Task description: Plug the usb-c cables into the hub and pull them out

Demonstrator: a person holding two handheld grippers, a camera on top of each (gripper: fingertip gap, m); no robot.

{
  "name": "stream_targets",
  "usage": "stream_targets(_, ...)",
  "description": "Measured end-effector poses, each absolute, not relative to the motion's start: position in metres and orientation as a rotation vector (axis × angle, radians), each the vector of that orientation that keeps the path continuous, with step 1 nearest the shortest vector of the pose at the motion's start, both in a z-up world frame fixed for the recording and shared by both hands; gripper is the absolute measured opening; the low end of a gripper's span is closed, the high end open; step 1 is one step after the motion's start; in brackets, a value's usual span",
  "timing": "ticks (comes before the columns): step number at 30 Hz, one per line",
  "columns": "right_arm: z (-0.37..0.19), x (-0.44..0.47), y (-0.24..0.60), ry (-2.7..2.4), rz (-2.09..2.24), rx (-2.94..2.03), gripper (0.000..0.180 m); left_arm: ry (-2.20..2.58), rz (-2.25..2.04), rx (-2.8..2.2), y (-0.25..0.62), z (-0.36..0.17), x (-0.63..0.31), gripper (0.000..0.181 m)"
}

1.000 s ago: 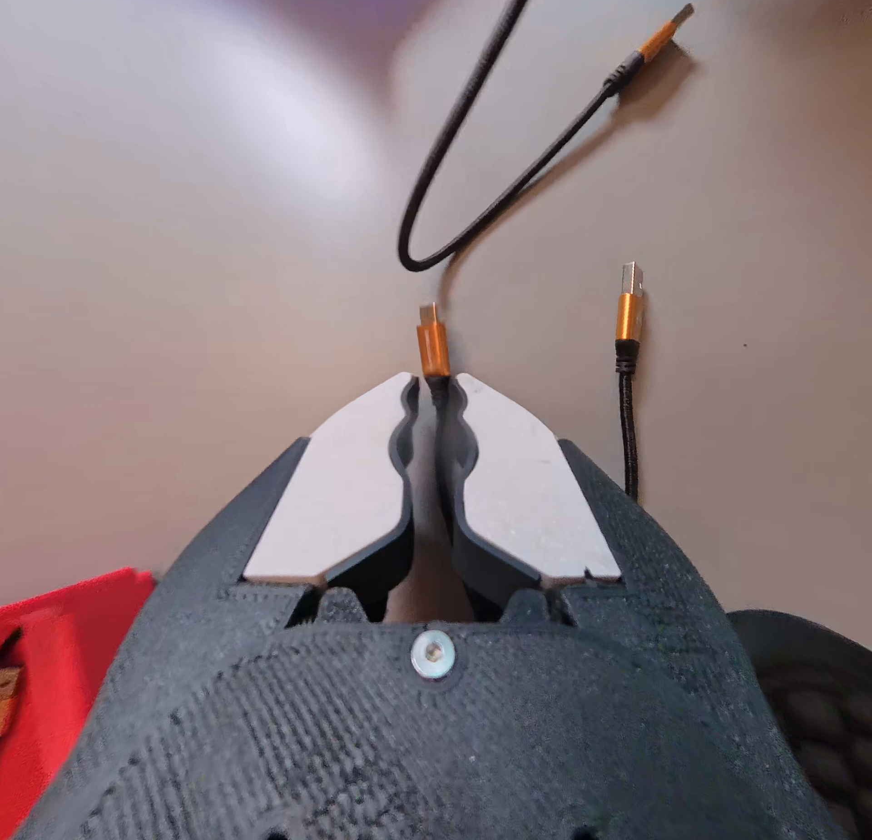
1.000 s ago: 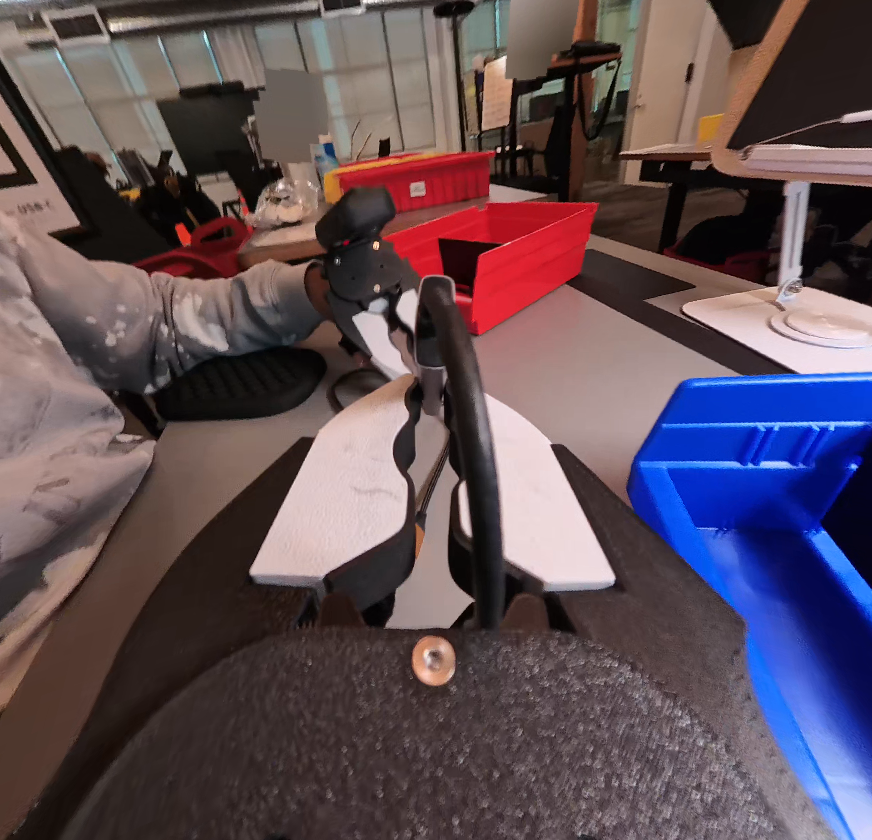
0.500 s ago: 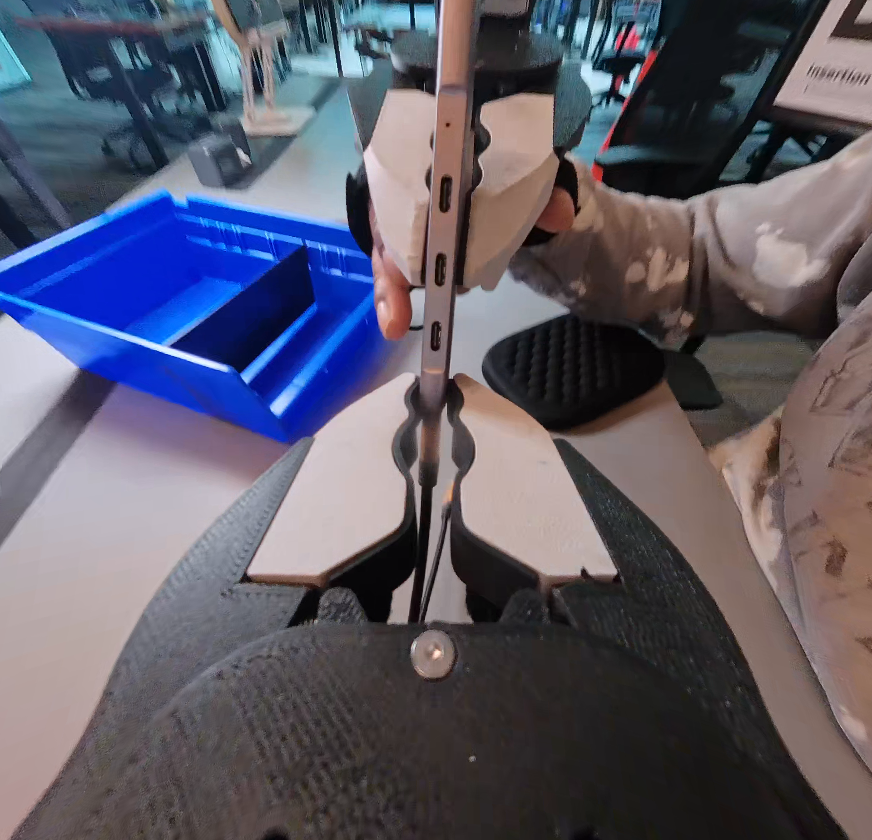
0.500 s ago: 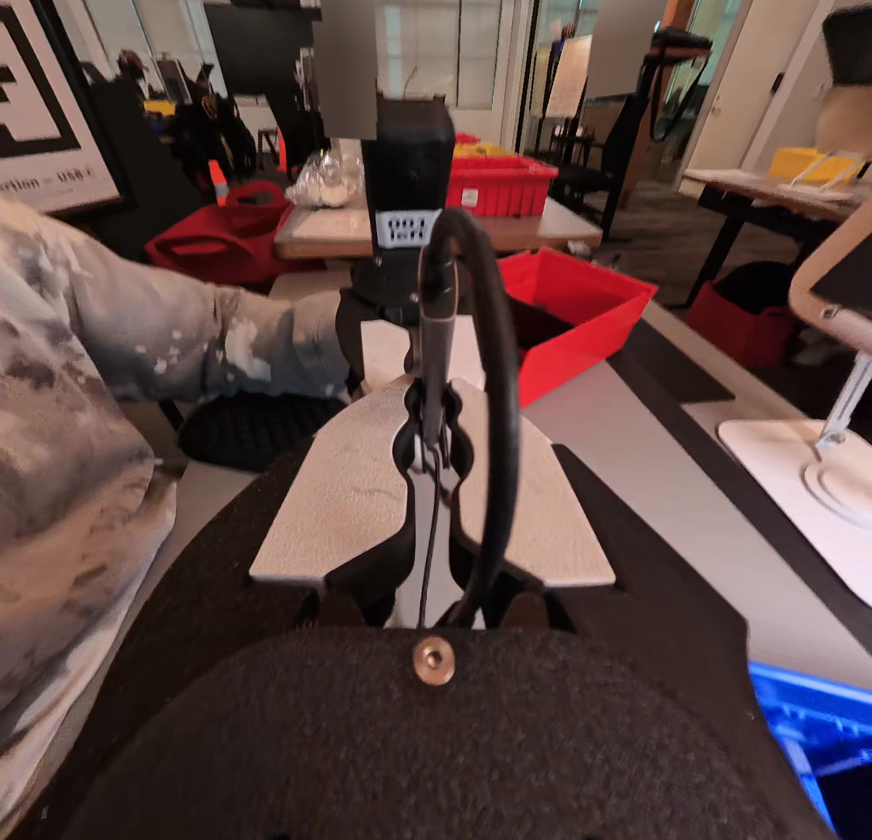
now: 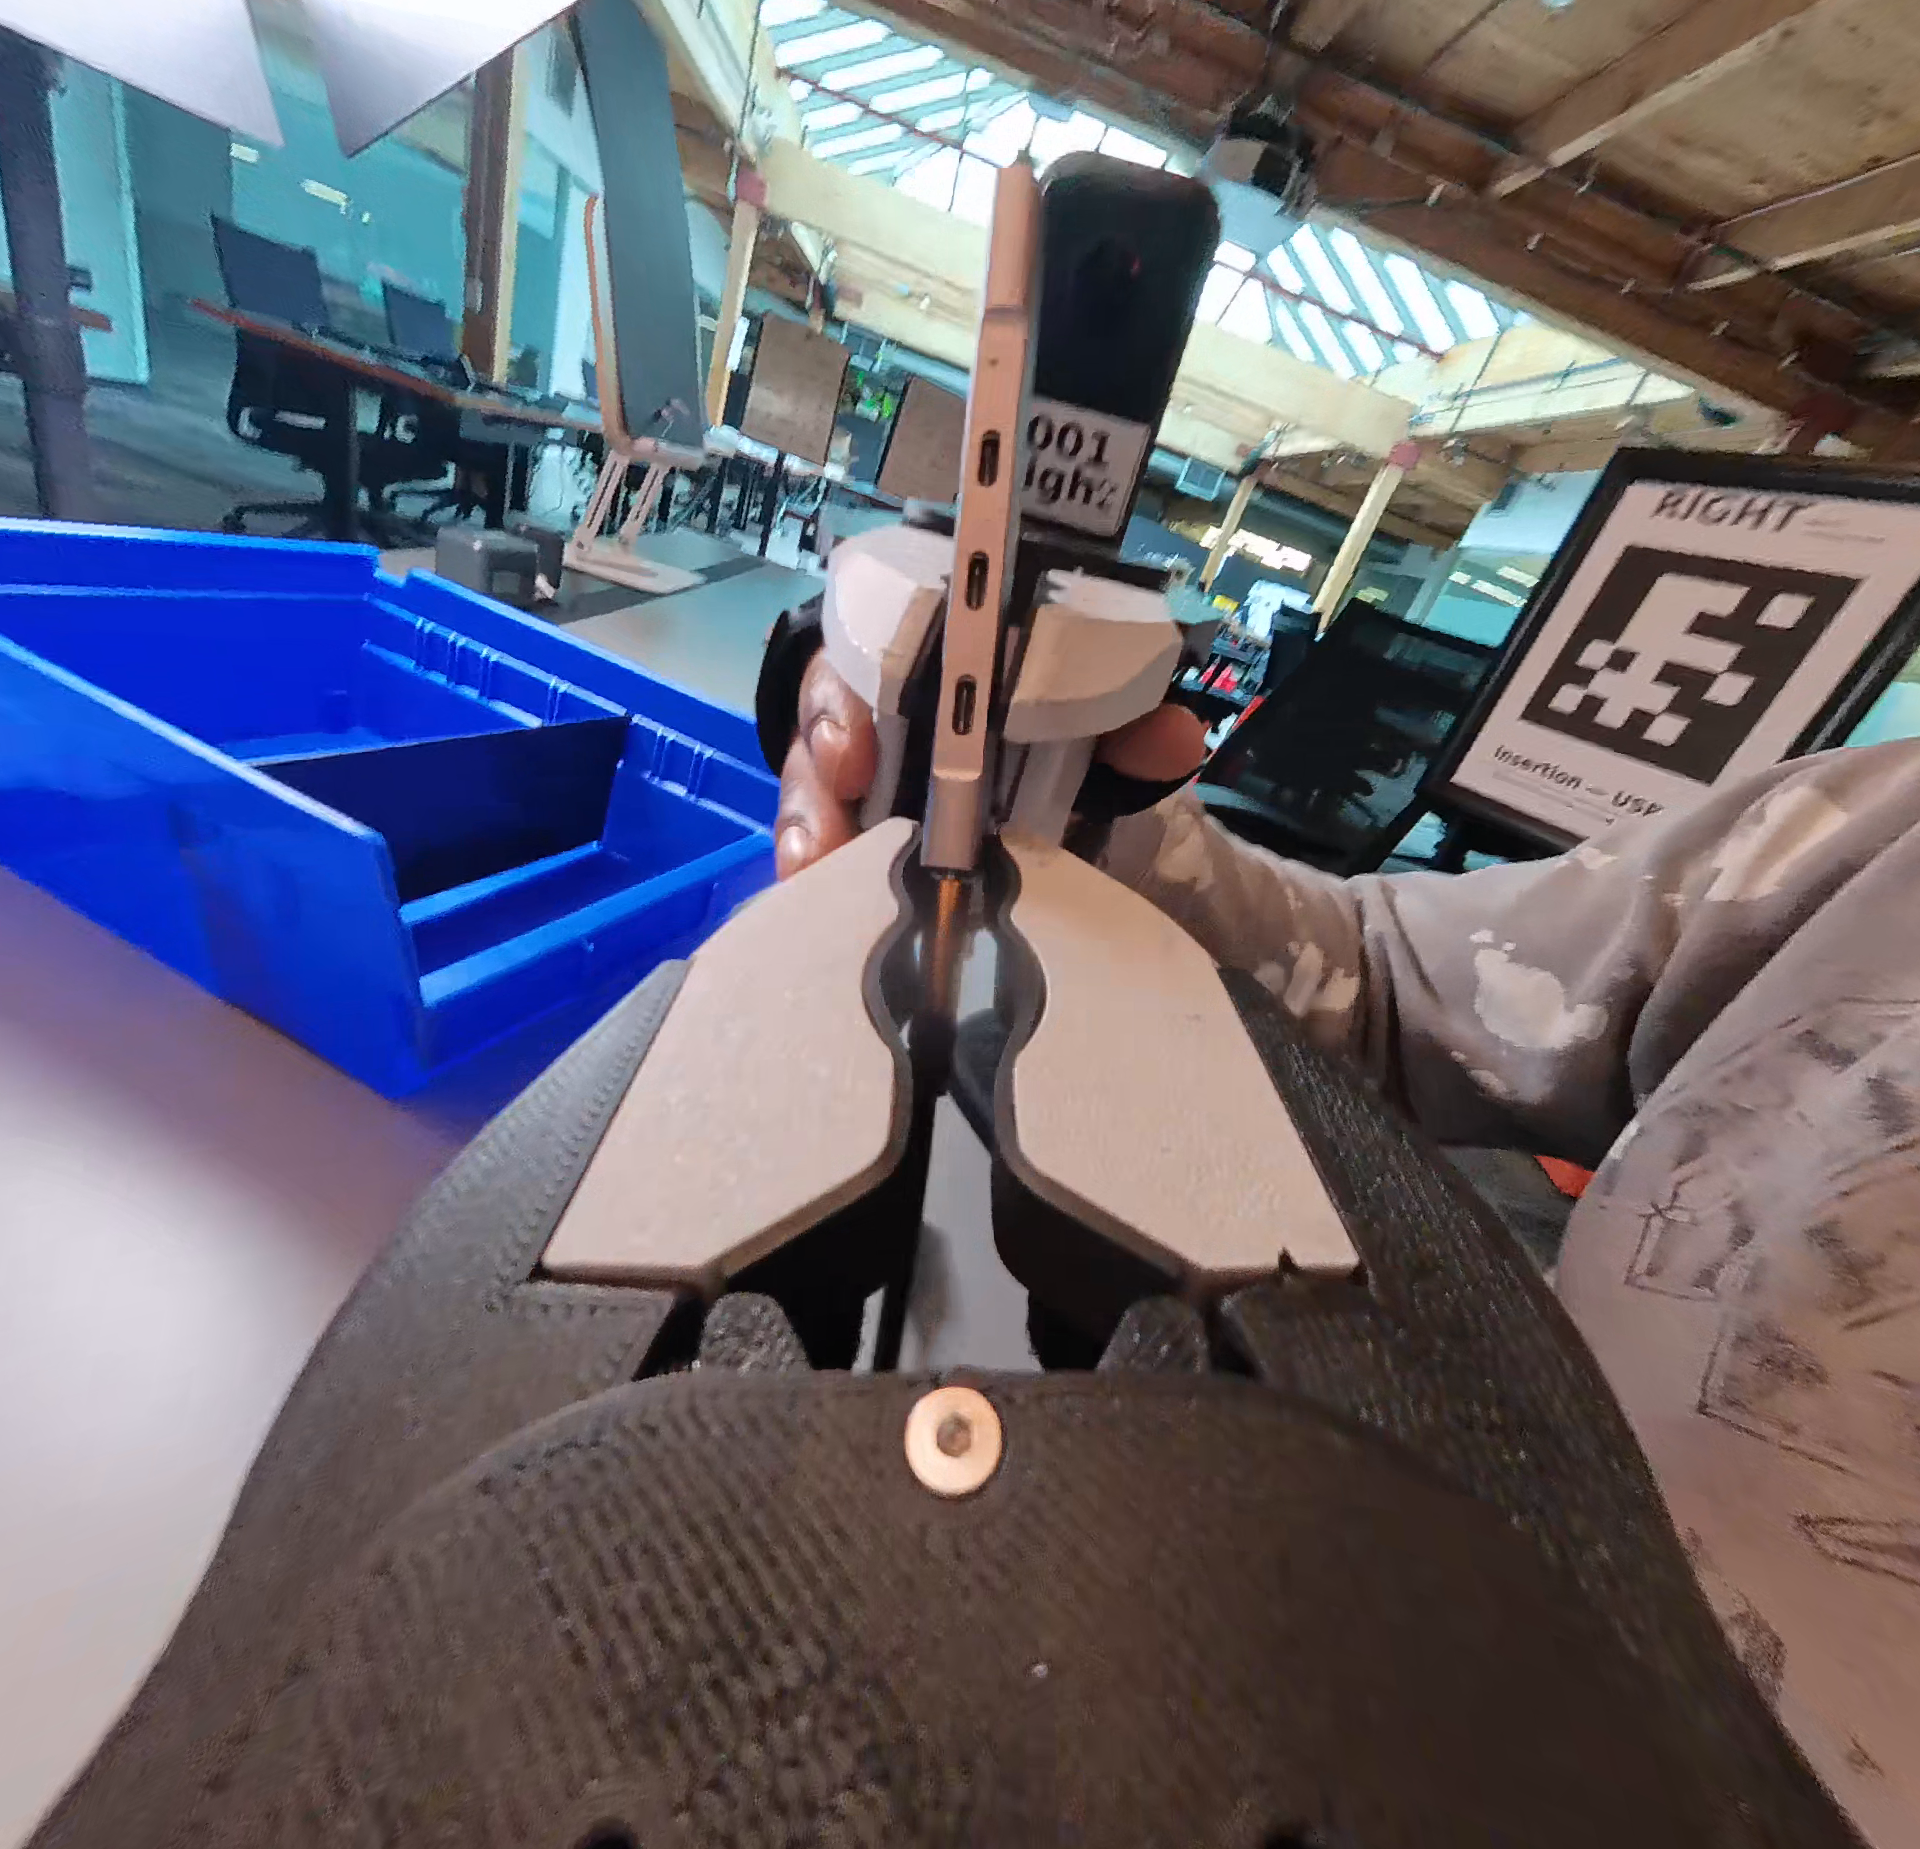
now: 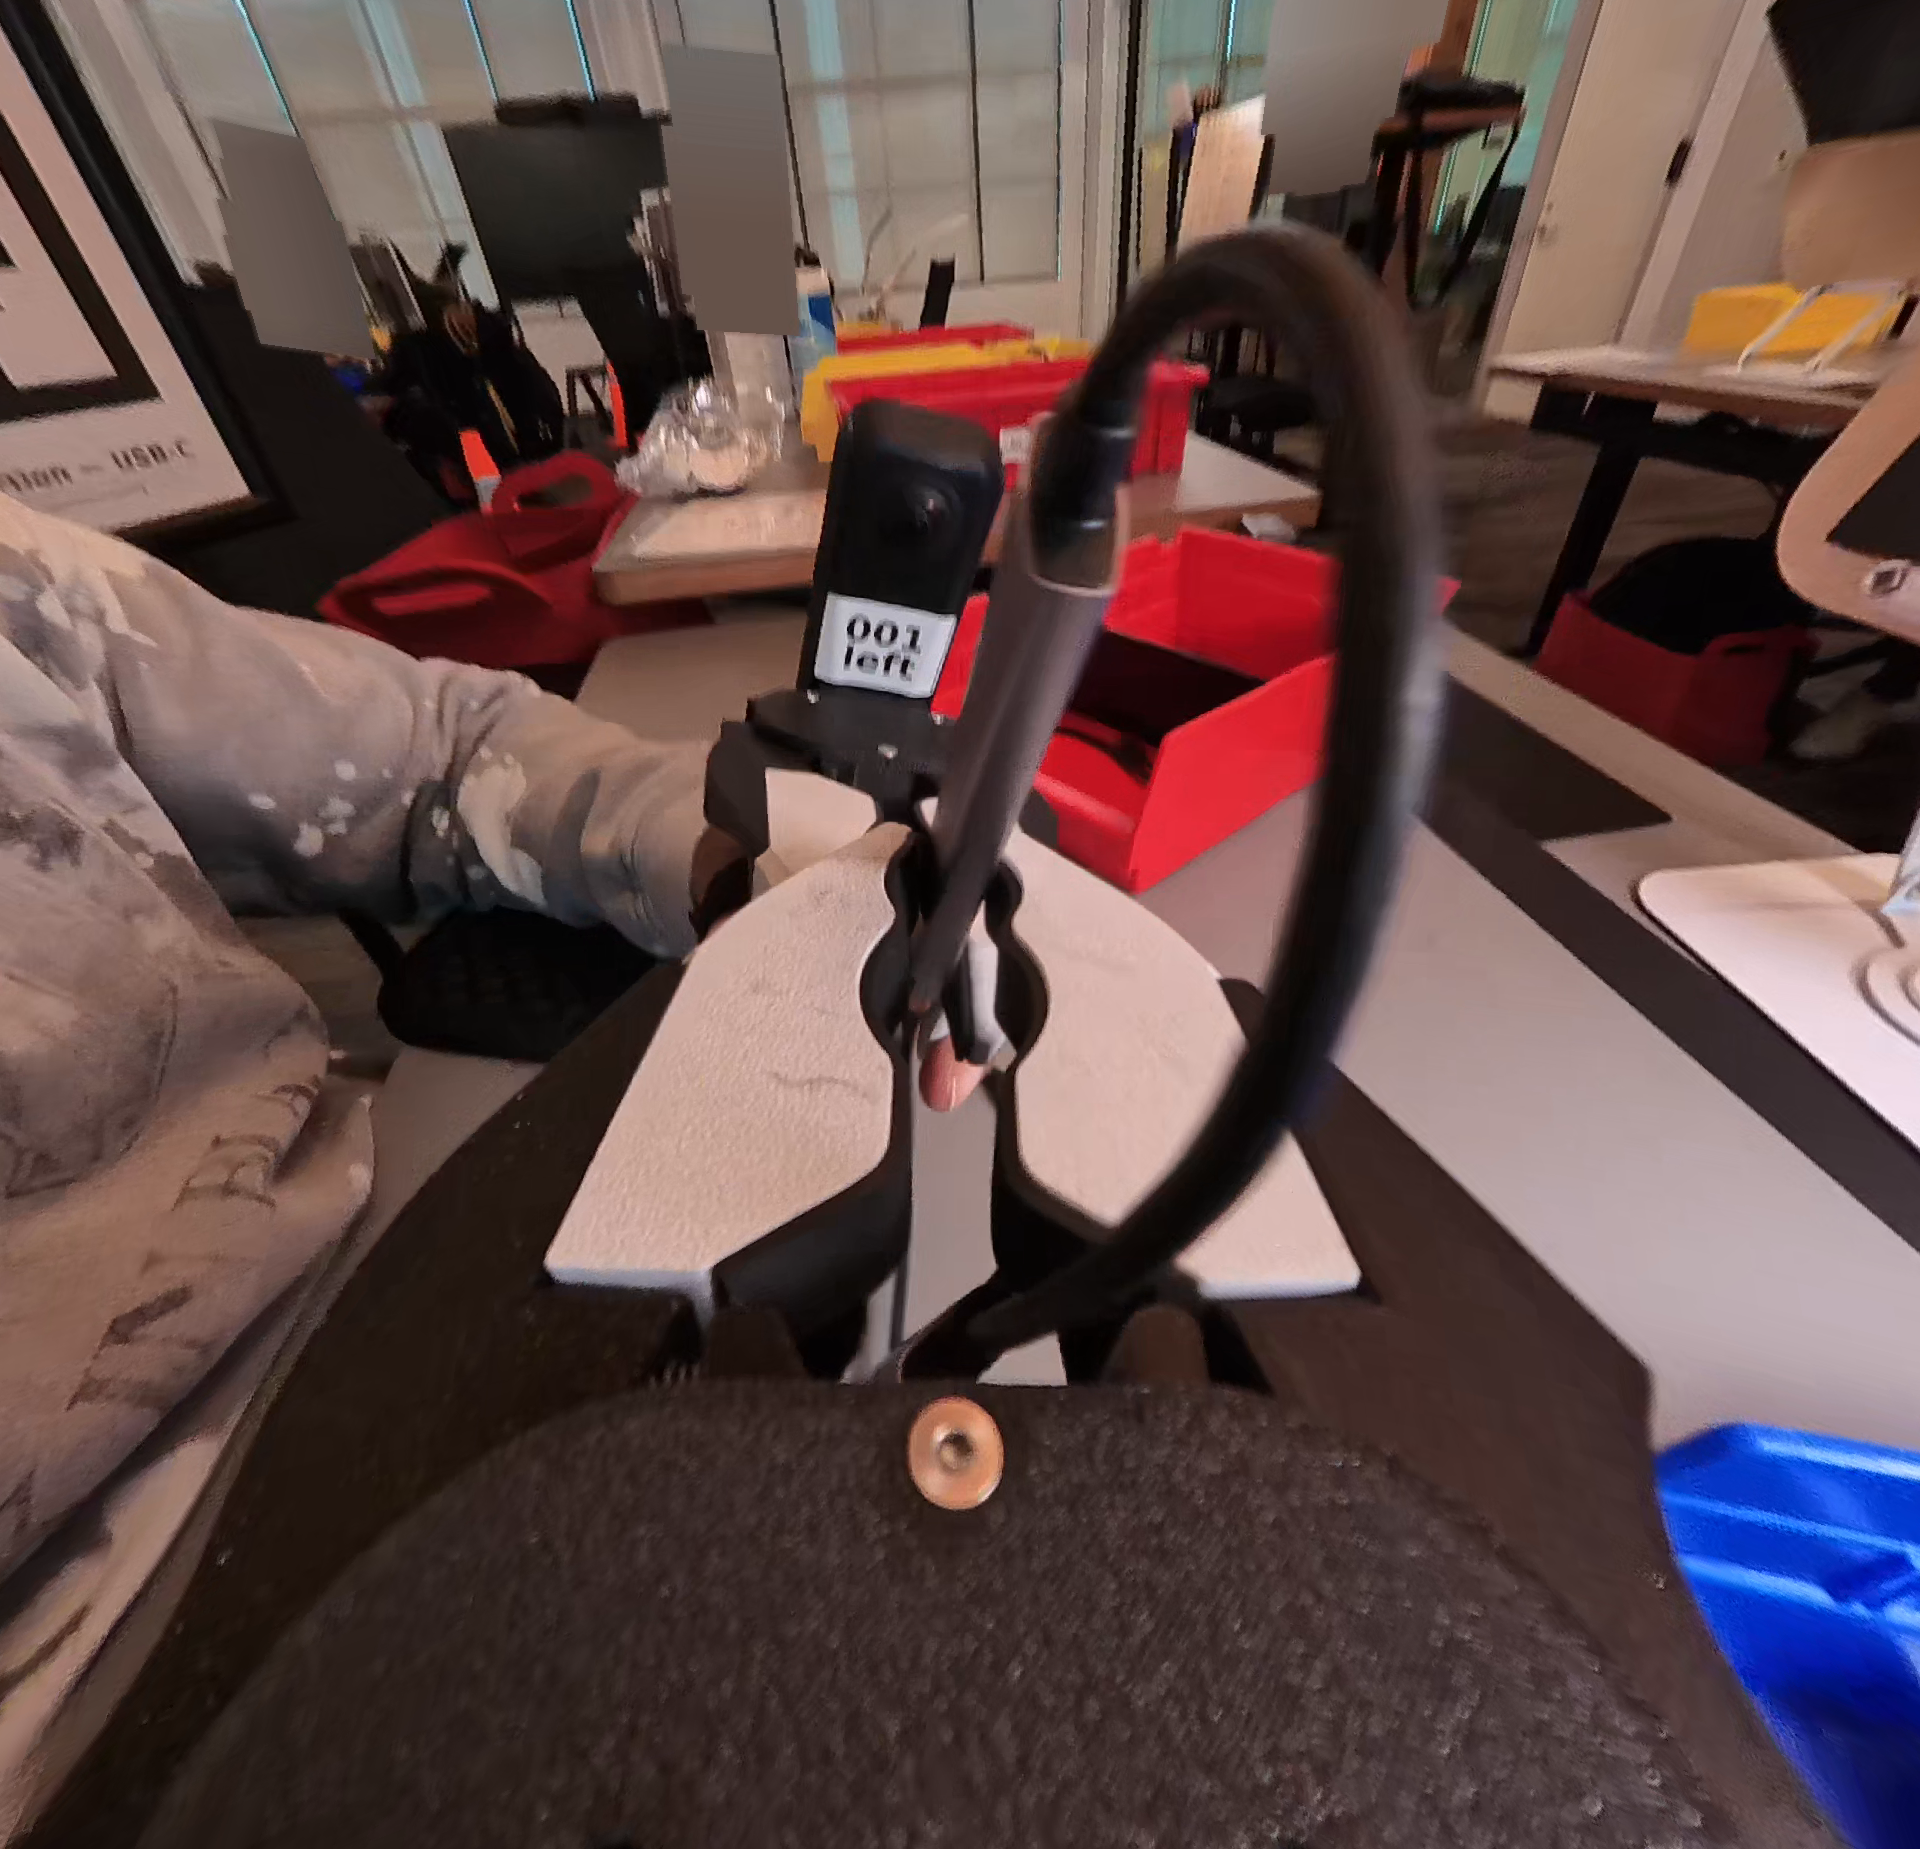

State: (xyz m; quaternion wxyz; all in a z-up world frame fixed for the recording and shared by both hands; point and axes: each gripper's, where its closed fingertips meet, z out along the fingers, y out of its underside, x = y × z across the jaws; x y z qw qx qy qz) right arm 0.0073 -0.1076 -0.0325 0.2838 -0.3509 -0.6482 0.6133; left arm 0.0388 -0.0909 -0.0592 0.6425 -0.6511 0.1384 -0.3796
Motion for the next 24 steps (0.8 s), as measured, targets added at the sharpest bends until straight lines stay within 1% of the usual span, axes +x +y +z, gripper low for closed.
stream_targets(4,-0.048,0.014,-0.113,-1.945,1.497,-0.964,0.009,0.414,-0.819,-1.673,-0.09,-0.086,0.049,0.01)
stream_targets(5,-0.046,0.018,-0.115,-1.984,1.472,-0.958,0.009,0.465,-0.799,-1.719,-0.092,-0.091,0.051,0.014)
stream_targets(7,-0.043,0.025,-0.111,-2.043,1.382,-0.947,0.009,0.547,-0.744,-1.79,-0.1,-0.096,0.044,0.032)
stream_targets(8,-0.042,0.029,-0.107,-2.06,1.347,-0.956,0.009,0.562,-0.687,-1.814,-0.103,-0.096,0.033,0.036)
stream_targets(10,-0.04,0.038,-0.098,-2.077,1.312,-1.006,0.009,0.552,-0.513,-1.894,-0.105,-0.102,-0.002,0.033)
stream_targets(12,-0.044,0.047,-0.089,-2.091,1.293,-1.059,0.009,0.53,-0.401,-2.076,-0.113,-0.125,-0.035,0.031)
stream_targets(14,-0.051,0.053,-0.084,-2.09,1.299,-1.094,0.009,0.512,-0.409,-2.244,-0.129,-0.156,-0.053,0.033)
stream_targets(18,-0.068,0.058,-0.081,-2.045,1.381,-1.131,0.009,0.433,-0.436,-2.423,-0.148,-0.211,-0.068,0.03)
stream_targets(21,-0.078,0.055,-0.078,-1.998,1.455,-1.148,0.009,0.436,-0.38,-2.48,-0.155,-0.23,-0.073,0.028)
stream_targets(24,-0.086,0.051,-0.075,-1.956,1.516,-1.173,0.009,0.494,-0.262,-2.495,-0.157,-0.233,-0.074,0.027)
